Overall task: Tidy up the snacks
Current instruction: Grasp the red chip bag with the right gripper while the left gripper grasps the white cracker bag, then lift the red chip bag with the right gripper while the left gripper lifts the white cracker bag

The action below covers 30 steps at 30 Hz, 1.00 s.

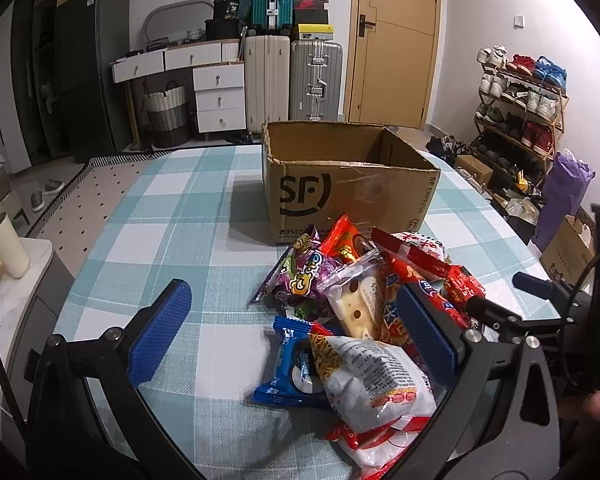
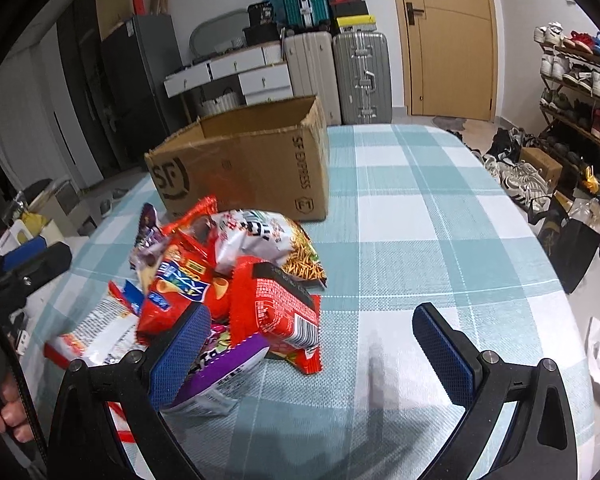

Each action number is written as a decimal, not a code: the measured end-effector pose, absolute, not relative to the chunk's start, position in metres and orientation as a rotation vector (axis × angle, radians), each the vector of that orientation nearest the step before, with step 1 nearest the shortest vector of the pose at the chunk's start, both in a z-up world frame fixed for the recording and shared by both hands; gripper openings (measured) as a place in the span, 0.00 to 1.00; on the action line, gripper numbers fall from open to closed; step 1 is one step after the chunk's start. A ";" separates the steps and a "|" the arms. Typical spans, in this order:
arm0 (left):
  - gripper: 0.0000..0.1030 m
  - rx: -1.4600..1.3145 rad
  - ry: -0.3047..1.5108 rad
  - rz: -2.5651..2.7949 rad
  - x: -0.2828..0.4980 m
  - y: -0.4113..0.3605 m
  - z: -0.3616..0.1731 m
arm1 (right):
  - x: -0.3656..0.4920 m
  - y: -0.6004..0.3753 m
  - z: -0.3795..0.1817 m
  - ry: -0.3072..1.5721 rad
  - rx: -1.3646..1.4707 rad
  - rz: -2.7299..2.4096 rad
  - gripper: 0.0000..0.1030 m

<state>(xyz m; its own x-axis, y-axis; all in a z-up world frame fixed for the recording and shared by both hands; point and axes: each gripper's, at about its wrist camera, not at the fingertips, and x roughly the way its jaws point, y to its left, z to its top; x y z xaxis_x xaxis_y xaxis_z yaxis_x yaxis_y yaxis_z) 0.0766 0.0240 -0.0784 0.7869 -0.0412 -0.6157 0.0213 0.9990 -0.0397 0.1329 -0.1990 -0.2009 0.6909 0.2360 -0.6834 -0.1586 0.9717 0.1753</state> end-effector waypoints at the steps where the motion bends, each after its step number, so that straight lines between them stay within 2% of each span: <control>1: 0.99 -0.035 0.668 -0.035 0.079 0.025 -0.080 | 0.137 -0.198 -0.204 0.786 0.107 0.226 1.00; 9: 0.99 -0.048 0.693 -0.043 0.090 0.028 -0.091 | 0.155 -0.199 -0.220 0.816 0.127 0.223 0.99; 11: 0.99 -0.053 0.698 -0.040 0.093 0.029 -0.094 | 0.158 -0.200 -0.222 0.812 0.134 0.230 0.89; 12: 0.99 -0.055 0.701 -0.039 0.096 0.029 -0.096 | 0.161 -0.200 -0.223 0.817 0.137 0.238 0.78; 17: 0.99 -0.063 0.713 -0.034 0.099 0.032 -0.103 | 0.167 -0.204 -0.229 0.840 0.167 0.261 0.70; 18: 0.99 -0.062 0.713 -0.031 0.100 0.032 -0.104 | 0.168 -0.205 -0.231 0.842 0.179 0.276 0.65; 20: 0.99 -0.063 0.715 -0.026 0.102 0.034 -0.105 | 0.171 -0.207 -0.233 0.851 0.205 0.303 0.55; 22: 0.99 -0.062 0.715 -0.017 0.102 0.037 -0.107 | 0.173 -0.210 -0.239 0.884 0.231 0.313 0.37; 24: 0.99 -0.065 0.719 -0.007 0.100 0.041 -0.108 | 0.177 -0.221 -0.246 0.896 0.308 0.347 0.27; 25: 0.99 -0.066 0.720 0.001 0.102 0.043 -0.109 | 0.178 -0.226 -0.248 0.904 0.343 0.359 0.24; 30: 0.99 -0.068 0.723 0.046 0.097 0.059 -0.110 | 0.172 -0.235 -0.246 0.864 0.365 0.352 0.24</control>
